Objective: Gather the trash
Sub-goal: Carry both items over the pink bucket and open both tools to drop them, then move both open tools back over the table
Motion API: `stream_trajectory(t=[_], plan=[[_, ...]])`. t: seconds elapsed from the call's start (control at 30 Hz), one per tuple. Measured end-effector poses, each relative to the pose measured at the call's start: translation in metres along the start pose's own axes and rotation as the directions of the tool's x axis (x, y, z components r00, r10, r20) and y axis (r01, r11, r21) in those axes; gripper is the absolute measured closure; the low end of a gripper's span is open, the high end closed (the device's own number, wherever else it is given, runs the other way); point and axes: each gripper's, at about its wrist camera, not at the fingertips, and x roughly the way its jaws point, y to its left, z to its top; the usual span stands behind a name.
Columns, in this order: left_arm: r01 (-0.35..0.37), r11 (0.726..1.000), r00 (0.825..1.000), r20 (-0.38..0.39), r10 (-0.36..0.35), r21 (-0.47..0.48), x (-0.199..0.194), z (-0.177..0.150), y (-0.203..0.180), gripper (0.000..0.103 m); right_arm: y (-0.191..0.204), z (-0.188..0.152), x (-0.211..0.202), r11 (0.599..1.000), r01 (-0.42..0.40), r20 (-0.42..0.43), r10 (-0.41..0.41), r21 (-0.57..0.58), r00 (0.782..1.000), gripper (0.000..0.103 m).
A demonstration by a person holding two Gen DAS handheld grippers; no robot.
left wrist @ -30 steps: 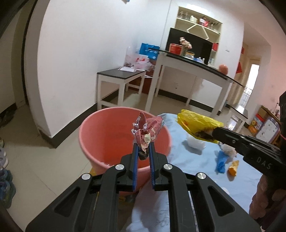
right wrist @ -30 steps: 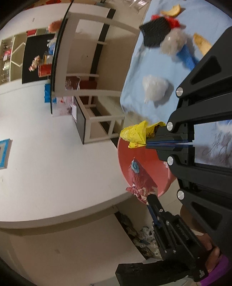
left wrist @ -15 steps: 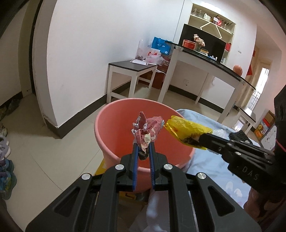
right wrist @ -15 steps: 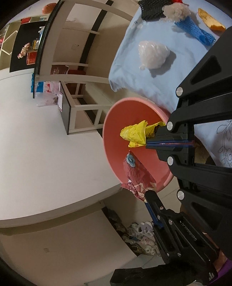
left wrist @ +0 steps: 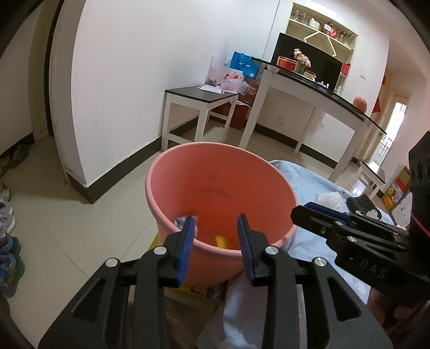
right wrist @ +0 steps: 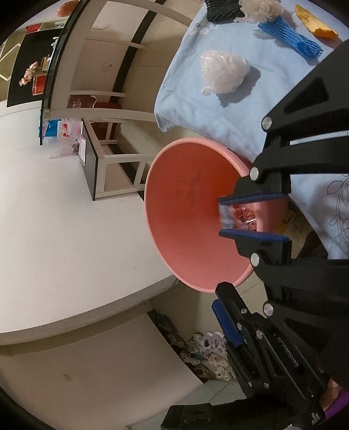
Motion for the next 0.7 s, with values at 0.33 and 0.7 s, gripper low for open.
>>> stream_trajectory(t=[0.33, 0.7], plan=[[0.028, 0.999, 1.0, 0.002, -0.028, 0.022, -0.008, 0.002, -0.012, 0.07, -0.015, -0.013, -0.026, 0.999, 0.025, 0.024, -0.026, 0.036, 0.999, 0.069], [0.066, 0.995, 0.998, -0.009, -0.066, 0.076, -0.014, -0.003, -0.04, 0.07, -0.048, -0.048, -0.064, 0.986, 0.084, 0.008, -0.086, 0.145, 0.996, 0.069]])
